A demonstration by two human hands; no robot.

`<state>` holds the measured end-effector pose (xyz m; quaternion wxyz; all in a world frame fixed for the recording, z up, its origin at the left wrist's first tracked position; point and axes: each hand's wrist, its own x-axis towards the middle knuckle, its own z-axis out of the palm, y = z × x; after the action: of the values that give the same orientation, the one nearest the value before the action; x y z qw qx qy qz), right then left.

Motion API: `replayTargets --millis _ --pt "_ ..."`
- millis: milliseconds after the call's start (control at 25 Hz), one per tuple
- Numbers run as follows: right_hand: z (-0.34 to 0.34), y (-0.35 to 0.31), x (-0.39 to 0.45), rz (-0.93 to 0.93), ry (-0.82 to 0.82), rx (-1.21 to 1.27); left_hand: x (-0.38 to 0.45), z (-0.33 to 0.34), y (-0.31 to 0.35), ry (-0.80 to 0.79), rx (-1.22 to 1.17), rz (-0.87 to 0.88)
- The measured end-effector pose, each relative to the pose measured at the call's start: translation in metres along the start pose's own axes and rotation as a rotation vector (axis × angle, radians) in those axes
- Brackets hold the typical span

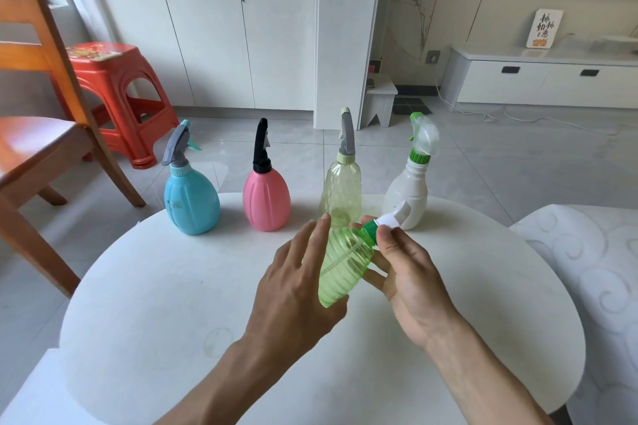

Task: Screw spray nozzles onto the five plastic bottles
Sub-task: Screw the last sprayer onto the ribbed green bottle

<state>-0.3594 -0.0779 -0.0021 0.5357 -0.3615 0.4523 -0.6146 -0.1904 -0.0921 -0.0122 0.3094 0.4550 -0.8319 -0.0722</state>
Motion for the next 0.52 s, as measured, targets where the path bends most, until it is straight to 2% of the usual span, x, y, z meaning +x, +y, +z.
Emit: replayTargets --millis 80,160,320,400,520 --pt "-0.008 -0.004 0.004 -0.023 -0.023 0.045 0.002 -0.003 0.002 -0.042 0.0 0.075" --pt "-0.02 -0.012 0.007 -0.057 -0.085 0.121 0.006 -0.01 0.001 -0.132 -0.14 0.12" --pt "-0.029 -0.026 0.009 -0.066 -0.299 0.243 0.013 -0.023 -0.005 -0.208 -0.53 -0.003" --pt "-0.027 -0.024 0.008 -0.07 -0.355 0.28 0.013 -0.022 -0.005 -0.201 -0.549 -0.03" --pt "-0.022 -0.021 0.009 -0.112 -0.343 0.293 0.011 -0.019 -0.003 -0.193 -0.51 -0.021"
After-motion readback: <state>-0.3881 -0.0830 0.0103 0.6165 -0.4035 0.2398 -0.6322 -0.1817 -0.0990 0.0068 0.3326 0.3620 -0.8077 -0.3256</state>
